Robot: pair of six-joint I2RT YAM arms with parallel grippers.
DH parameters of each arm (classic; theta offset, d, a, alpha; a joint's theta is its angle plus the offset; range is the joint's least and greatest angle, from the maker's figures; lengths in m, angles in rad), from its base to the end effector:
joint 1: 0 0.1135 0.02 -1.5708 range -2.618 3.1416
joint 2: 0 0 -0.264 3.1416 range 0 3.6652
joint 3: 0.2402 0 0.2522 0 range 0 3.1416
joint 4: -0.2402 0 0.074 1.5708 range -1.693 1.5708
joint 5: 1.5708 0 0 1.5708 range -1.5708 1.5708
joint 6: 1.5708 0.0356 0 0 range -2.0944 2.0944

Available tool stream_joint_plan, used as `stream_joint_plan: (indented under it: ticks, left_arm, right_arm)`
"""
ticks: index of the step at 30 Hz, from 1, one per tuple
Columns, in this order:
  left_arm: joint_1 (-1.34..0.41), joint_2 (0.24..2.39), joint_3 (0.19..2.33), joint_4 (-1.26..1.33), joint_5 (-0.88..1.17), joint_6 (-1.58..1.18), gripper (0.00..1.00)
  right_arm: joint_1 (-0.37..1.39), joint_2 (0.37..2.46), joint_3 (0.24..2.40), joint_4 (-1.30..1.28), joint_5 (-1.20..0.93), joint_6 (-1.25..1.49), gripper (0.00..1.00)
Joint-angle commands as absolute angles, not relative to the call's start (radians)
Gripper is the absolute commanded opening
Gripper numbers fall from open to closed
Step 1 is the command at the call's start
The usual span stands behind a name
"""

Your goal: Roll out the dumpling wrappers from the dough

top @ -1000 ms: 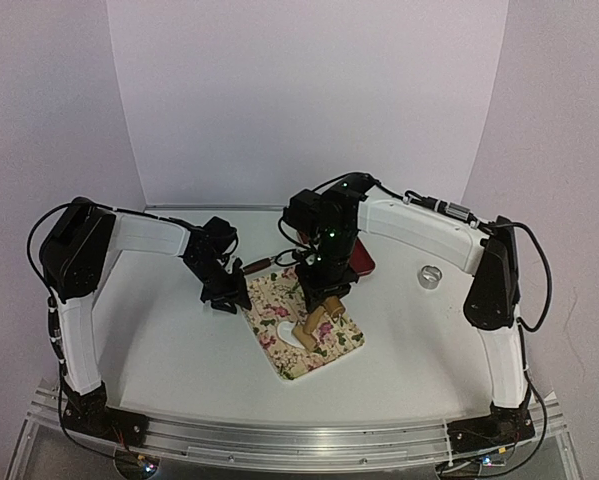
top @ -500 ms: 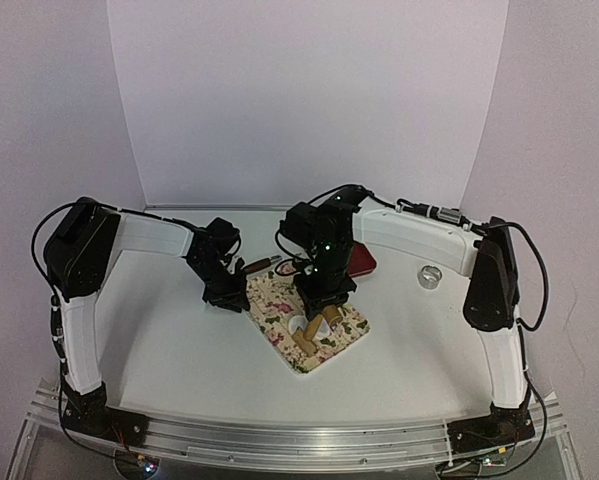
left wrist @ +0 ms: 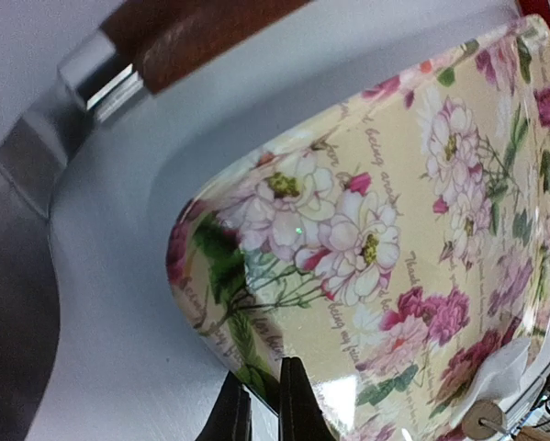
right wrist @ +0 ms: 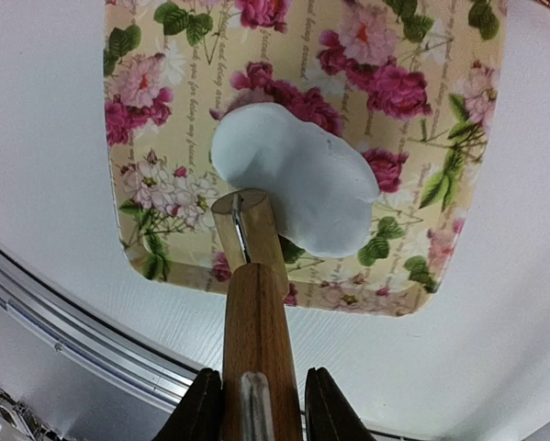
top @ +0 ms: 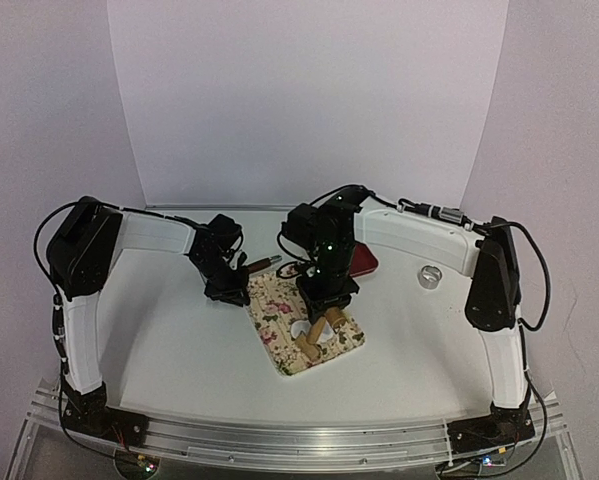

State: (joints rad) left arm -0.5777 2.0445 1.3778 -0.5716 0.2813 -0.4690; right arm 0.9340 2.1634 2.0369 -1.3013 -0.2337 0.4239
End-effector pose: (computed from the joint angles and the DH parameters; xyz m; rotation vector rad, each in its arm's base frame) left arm 0.3342 -0.2296 0.1418 0.2289 2.9250 -0.6057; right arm 0.2511 0.3534 0.2536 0.8014 -2.9713 -0.4195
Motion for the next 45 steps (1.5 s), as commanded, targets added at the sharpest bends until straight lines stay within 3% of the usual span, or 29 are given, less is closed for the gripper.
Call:
stream_joint_plan:
  ticks: [1, 10, 17, 45]
  left_arm:
    - [-0.572, 2.132, 1.442, -0.643, 0.127, -0.288, 0.0]
    - [-0.574, 2.185, 1.525, -0.603, 0.17, -0.131, 0.0]
    - [-0.575, 2.194, 1.533, -0.598, 0.199, -0.113, 0.0]
    - [-0.591, 2.186, 1.497, -0.576, 0.274, -0.058, 0.0]
  right_arm:
    - [0.935, 2.071, 2.125, -1.475, -0.257, 0.42, 0.0]
    - [0.961, 2.002, 2.039, -1.429, -0.217, 0.37, 0.0]
    - [1.017, 2.127, 2.208, -1.48, -0.173, 0.403, 0.0]
    - [1.11, 2.243, 2.334, -1.49, -0.144, 0.433, 0.0]
